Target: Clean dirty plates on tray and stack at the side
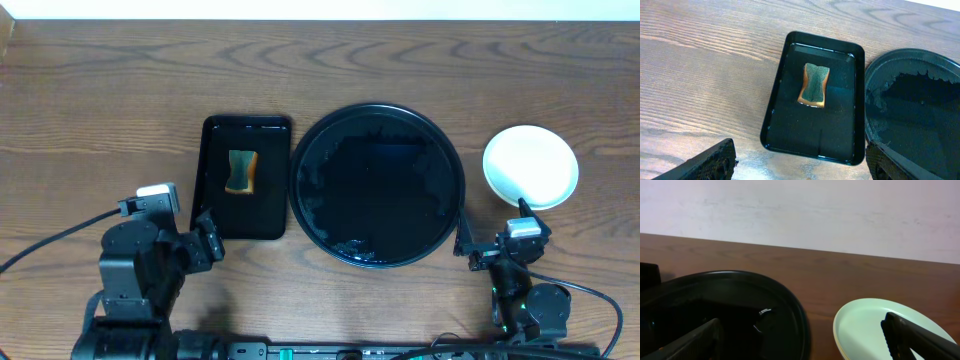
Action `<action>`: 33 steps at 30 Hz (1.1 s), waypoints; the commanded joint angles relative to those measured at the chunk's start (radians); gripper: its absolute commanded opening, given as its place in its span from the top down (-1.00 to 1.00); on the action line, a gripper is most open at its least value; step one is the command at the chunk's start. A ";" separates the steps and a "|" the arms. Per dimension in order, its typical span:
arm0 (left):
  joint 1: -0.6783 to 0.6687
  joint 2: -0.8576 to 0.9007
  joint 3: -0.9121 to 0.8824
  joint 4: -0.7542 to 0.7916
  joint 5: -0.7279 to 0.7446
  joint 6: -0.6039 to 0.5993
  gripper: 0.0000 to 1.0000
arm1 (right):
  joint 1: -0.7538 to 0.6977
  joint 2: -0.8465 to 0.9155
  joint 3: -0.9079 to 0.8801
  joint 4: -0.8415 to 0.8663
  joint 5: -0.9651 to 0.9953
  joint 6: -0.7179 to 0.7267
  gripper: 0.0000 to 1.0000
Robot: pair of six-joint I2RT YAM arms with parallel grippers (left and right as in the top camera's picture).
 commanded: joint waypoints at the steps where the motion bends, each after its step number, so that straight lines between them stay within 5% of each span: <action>1: 0.013 -0.054 -0.075 0.029 -0.009 0.002 -0.68 | 0.013 -0.004 -0.001 -0.005 0.010 0.003 -0.98; 15: 0.017 -0.427 -0.597 0.553 -0.008 -0.014 -0.68 | 0.013 -0.004 -0.001 -0.005 0.010 0.003 -0.99; 26: 0.017 -0.558 -0.812 0.987 -0.019 0.017 -0.69 | 0.013 -0.004 -0.001 -0.005 0.010 0.003 -0.99; 33: 0.017 -0.558 -0.819 0.896 -0.020 0.074 -0.68 | 0.013 -0.004 -0.001 -0.005 0.010 0.003 -0.98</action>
